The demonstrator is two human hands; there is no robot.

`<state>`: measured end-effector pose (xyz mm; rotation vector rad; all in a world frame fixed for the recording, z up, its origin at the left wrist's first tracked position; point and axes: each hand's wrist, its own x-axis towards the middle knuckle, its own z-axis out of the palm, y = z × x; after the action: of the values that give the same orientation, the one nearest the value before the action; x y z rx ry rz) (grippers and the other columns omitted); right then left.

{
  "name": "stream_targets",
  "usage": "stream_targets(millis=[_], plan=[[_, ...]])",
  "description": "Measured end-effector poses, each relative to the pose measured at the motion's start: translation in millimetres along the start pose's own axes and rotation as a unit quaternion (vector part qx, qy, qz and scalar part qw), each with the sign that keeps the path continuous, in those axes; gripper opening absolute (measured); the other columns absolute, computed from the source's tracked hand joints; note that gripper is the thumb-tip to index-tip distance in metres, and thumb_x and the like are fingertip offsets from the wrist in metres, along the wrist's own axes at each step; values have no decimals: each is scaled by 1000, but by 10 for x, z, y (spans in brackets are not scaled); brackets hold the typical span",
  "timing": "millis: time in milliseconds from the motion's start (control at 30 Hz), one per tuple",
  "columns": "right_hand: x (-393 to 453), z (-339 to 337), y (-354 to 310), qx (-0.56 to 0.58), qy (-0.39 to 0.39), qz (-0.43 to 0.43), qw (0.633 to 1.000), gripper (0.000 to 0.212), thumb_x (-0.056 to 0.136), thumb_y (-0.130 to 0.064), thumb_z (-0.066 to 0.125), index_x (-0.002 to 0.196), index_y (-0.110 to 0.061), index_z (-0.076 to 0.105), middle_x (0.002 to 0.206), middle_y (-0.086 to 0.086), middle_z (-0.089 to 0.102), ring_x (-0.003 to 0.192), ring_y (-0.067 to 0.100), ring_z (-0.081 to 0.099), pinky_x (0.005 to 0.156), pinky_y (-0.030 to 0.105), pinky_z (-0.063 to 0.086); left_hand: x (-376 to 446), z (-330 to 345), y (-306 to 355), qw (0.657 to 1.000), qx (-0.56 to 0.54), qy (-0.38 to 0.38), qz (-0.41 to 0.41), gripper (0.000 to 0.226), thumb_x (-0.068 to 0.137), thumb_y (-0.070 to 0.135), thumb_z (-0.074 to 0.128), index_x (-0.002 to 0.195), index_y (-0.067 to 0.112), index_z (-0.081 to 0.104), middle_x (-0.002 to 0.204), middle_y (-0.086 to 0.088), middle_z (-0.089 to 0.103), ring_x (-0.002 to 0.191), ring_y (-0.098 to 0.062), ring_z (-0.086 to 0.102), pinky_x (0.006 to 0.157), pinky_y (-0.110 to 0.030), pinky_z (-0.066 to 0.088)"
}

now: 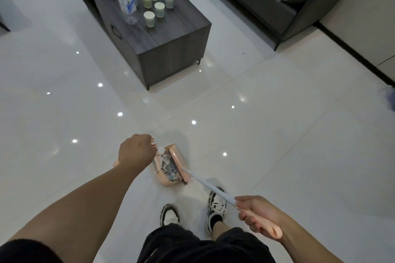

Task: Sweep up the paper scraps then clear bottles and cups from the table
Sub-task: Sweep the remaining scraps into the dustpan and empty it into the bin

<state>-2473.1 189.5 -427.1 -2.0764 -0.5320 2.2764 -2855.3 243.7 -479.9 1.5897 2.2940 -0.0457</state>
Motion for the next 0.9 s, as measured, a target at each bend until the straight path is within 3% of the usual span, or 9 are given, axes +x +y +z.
stream_targets(millis=[333,467,567,700,900], plan=[[162,-400,-445,83,95,-85,988,30,97,-11,61,124,-15,49,61,7,53,40,12,41,35,20,32,453,-418,836,999,-30,22,16,24,70,39,65,62,18,57,61,4,53,59,-18,53,53,-25,39],[324,-715,-770,90,127,-111,982,14,92,-7,63,103,-16,61,58,9,50,40,14,38,40,22,29,821,-512,1422,999,-26,18,17,25,73,44,66,64,22,58,64,6,58,59,-14,55,53,-24,45],[561,-1124,-1141,104,144,-115,977,15,90,-7,64,84,-14,53,56,9,47,40,16,35,41,23,28,1221,-553,1970,999,-36,28,24,27,73,46,68,65,22,58,67,6,59,62,-16,57,56,-25,47],[770,-1770,-1693,142,141,-115,973,12,91,-7,65,88,-7,53,49,6,44,37,15,33,38,19,28,1702,-648,2767,999,-35,27,13,29,75,47,69,66,22,58,67,4,59,63,-18,59,60,-28,52],[899,-2708,-2461,177,146,-92,969,10,92,-9,65,93,-2,57,50,8,45,36,16,34,40,21,29,2425,-953,3846,998,-37,51,-20,25,76,47,66,69,25,58,65,5,58,58,-14,56,52,-23,40]])
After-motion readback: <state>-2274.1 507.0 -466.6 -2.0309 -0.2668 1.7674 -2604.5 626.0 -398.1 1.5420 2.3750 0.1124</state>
